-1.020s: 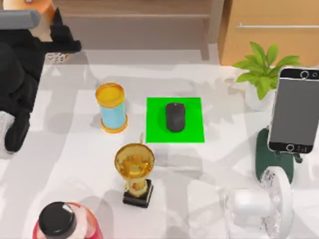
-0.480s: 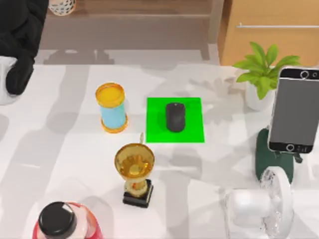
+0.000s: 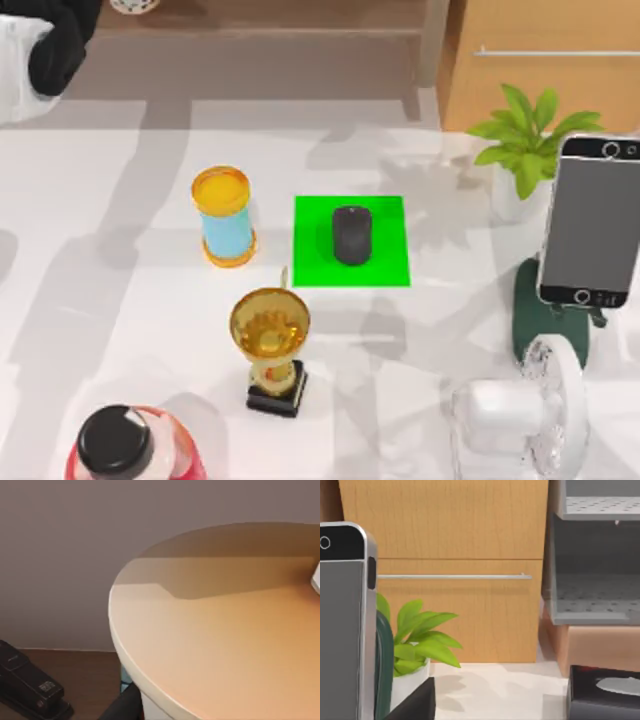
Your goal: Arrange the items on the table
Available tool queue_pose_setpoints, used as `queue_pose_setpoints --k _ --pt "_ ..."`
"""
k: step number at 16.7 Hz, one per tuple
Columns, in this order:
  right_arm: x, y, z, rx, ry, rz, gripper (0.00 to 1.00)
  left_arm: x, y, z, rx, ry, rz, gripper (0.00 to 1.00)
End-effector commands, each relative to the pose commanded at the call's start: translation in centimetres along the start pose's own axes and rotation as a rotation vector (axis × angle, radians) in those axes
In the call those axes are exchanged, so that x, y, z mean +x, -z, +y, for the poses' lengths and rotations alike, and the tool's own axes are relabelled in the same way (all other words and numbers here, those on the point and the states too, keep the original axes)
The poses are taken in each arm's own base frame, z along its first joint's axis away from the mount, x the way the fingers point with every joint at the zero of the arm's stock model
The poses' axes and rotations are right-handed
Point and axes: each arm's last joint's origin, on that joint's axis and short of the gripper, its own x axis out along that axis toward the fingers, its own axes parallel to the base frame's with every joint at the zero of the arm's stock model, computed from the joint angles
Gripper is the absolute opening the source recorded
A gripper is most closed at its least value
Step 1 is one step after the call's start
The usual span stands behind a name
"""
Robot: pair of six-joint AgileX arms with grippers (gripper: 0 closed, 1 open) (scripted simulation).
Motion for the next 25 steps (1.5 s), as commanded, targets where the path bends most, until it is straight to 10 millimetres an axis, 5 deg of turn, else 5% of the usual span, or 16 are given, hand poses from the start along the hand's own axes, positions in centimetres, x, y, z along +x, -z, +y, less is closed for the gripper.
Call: queue_pose_setpoints --k 7,23,25 --pt "0.0 0.0 0.0 0.0 0.0 0.0 1.0 1.9 -1.3 -0.4 0.026 -0.008 0.102 0.0" --pt "0.0 0.0 0.0 0.0 0.0 0.0 1.0 2.0 -1.4 -0.4 0.027 -0.008 0.111 0.0" --pt "0.0 0.0 0.0 0.0 0.0 0.0 1.0 2.0 -1.4 -0.4 0.027 -0.008 0.111 0.15"
